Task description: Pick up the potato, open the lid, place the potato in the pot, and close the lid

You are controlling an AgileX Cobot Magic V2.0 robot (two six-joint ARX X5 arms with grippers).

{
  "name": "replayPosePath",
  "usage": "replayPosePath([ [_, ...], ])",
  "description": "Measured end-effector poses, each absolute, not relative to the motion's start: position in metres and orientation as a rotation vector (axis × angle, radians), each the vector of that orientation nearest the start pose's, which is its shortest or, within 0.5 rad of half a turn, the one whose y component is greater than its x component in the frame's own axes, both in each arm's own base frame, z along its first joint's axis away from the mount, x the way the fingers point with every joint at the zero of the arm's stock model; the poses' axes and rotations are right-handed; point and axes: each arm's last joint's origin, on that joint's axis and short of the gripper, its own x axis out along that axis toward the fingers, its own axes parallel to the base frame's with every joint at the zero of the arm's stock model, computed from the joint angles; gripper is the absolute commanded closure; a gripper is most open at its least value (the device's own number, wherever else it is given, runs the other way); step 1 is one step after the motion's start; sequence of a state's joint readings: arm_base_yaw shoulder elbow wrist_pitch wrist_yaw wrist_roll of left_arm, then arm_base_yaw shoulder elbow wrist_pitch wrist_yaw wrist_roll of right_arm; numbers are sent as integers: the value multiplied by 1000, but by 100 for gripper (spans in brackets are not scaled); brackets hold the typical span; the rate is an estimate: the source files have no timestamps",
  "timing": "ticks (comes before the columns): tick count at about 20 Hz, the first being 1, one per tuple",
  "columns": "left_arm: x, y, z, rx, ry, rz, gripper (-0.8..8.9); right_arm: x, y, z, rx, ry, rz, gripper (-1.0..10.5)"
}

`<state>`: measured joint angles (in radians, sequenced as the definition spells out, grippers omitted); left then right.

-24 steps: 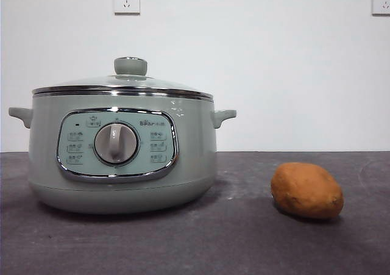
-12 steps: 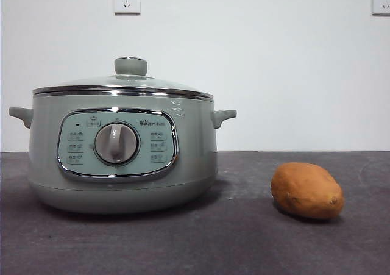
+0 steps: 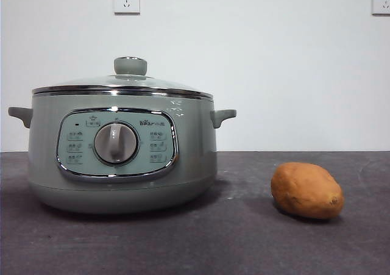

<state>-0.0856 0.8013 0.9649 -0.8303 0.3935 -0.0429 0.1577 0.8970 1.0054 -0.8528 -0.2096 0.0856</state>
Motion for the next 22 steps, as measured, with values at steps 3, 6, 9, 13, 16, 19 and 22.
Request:
replayPosePath([
  [3, 140, -23, 335, -140, 668, -448, 417, 160, 32, 331, 100, 763, 318, 366],
  [6, 140, -23, 335, -140, 667, -448, 417, 160, 32, 331, 100, 763, 318, 381],
  [9, 142, -23, 337, -139, 641, -449, 418, 162, 36, 330, 100, 775, 348, 381],
  [13, 143, -23, 339, -145, 617, -449, 418, 179, 60, 316, 103, 888, 432, 383],
  [16, 143, -23, 339, -145, 617, -450, 418, 195, 84, 297, 72, 999, 454, 383],
  [19, 143, -23, 339, -145, 617, -450, 418, 212, 106, 271, -4, 1103, 426, 383],
  [22, 143, -23, 339, -145, 617, -450, 418, 228, 123, 249, -44, 1141, 426, 383],
])
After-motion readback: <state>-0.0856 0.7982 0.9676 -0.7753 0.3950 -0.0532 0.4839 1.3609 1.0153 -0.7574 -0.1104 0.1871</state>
